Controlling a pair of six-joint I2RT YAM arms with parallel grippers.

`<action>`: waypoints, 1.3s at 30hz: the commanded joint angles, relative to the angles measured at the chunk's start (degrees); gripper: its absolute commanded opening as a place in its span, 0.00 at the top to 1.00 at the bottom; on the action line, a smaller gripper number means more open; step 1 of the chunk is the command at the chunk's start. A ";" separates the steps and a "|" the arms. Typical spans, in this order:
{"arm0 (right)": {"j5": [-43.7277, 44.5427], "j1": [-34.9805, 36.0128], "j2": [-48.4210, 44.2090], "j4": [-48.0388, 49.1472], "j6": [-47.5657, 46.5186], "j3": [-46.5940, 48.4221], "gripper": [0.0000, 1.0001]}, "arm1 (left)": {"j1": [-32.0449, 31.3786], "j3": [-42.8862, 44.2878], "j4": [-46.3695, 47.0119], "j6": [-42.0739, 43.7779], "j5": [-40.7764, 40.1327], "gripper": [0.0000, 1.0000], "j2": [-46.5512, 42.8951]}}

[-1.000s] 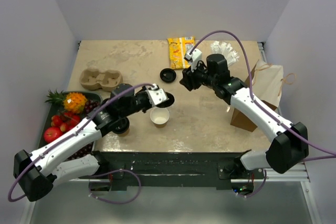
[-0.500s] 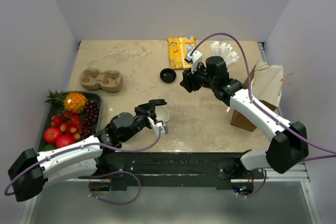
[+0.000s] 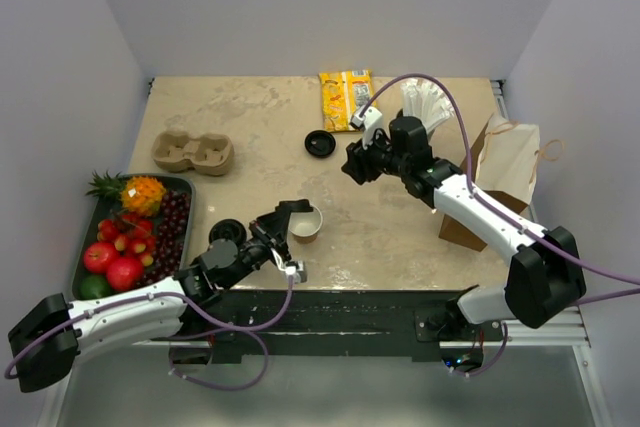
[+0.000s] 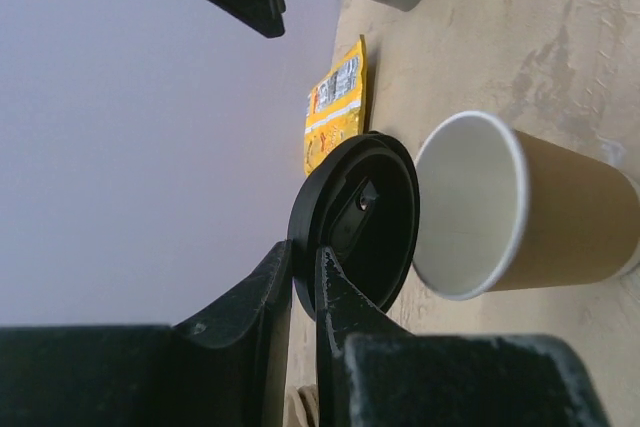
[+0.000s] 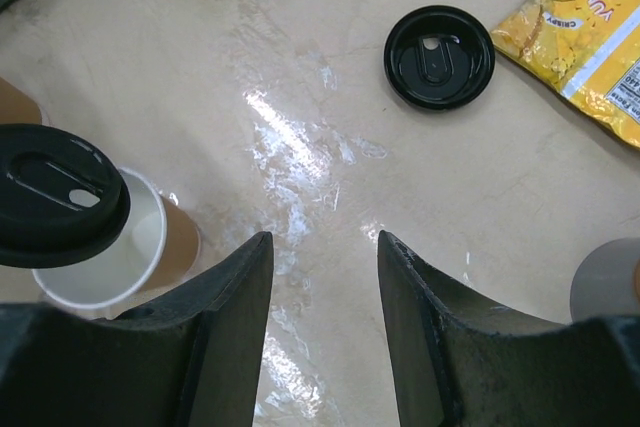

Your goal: Pack the takeout coffee

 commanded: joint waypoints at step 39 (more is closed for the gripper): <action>-5.66 0.41 -0.23 5.52 1.30 -2.58 0.50 | -3.45 -1.46 -8.89 1.20 8.53 0.76 -3.36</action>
